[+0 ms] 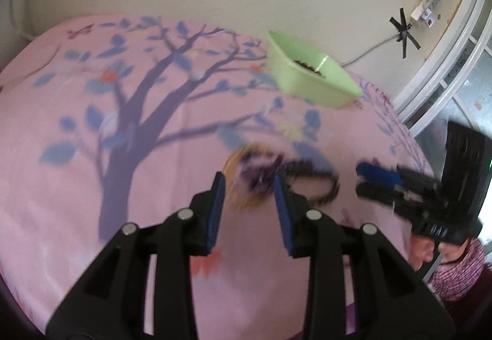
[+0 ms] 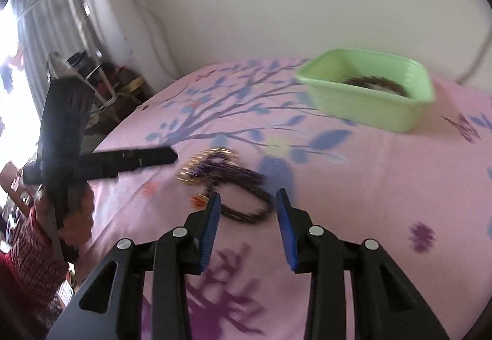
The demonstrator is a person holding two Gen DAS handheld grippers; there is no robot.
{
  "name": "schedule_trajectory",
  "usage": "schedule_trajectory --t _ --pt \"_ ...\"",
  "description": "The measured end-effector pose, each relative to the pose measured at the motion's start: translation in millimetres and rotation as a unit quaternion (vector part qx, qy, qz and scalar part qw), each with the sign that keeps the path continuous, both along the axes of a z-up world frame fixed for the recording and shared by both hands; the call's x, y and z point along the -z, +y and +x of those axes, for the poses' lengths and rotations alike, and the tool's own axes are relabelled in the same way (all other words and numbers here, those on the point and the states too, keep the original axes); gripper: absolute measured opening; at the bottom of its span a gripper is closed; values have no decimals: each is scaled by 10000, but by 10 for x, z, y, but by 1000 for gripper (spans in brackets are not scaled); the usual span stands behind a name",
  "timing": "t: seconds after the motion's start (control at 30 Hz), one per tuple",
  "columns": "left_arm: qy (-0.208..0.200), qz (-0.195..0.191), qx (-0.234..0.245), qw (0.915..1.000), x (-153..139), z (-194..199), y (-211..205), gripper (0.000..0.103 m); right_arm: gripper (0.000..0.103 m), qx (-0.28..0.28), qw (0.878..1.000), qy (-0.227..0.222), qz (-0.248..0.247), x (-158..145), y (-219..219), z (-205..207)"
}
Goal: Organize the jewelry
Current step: 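Grasp the purple bead necklace with the right gripper and lift it from the pile, then drag the purple necklace across the sheet with the right gripper while the left grasps the gold pendant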
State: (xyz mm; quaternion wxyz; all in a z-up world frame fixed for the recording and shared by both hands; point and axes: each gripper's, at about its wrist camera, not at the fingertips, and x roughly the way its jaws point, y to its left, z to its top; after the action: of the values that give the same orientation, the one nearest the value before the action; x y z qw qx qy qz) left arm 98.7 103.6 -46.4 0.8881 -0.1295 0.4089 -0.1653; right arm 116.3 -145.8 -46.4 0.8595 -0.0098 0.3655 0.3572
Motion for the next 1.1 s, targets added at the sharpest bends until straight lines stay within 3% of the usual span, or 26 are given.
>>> schedule_trajectory --t 0.17,0.27,0.33,0.37,0.53,0.63,0.77,1.1 --pt "-115 99 -129 9998 55 -219 -30 31 9 -161 9998 121 -42 34 488 202" --pt "-114 87 -94 9999 73 -261 -80 31 9 -168 9992 48 -371 108 727 282" --pt "-125 156 -61 9998 86 -283 -126 31 0 -72 9979 267 -594 194 793 369" --pt "-129 205 -40 9997 97 -294 -153 31 0 -36 9980 422 -479 228 774 415" --pt "-129 442 22 9989 176 -337 -261 31 0 153 9985 531 -10 154 550 362" --pt "-139 522 52 9985 174 -338 -309 31 0 292 9952 818 442 172 320 348" --pt "-159 657 81 9977 174 -337 -353 31 0 718 9819 1251 1230 259 -150 403" --pt "-180 776 117 9968 176 -329 -367 31 0 2190 9614 982 1348 325 -1249 246"
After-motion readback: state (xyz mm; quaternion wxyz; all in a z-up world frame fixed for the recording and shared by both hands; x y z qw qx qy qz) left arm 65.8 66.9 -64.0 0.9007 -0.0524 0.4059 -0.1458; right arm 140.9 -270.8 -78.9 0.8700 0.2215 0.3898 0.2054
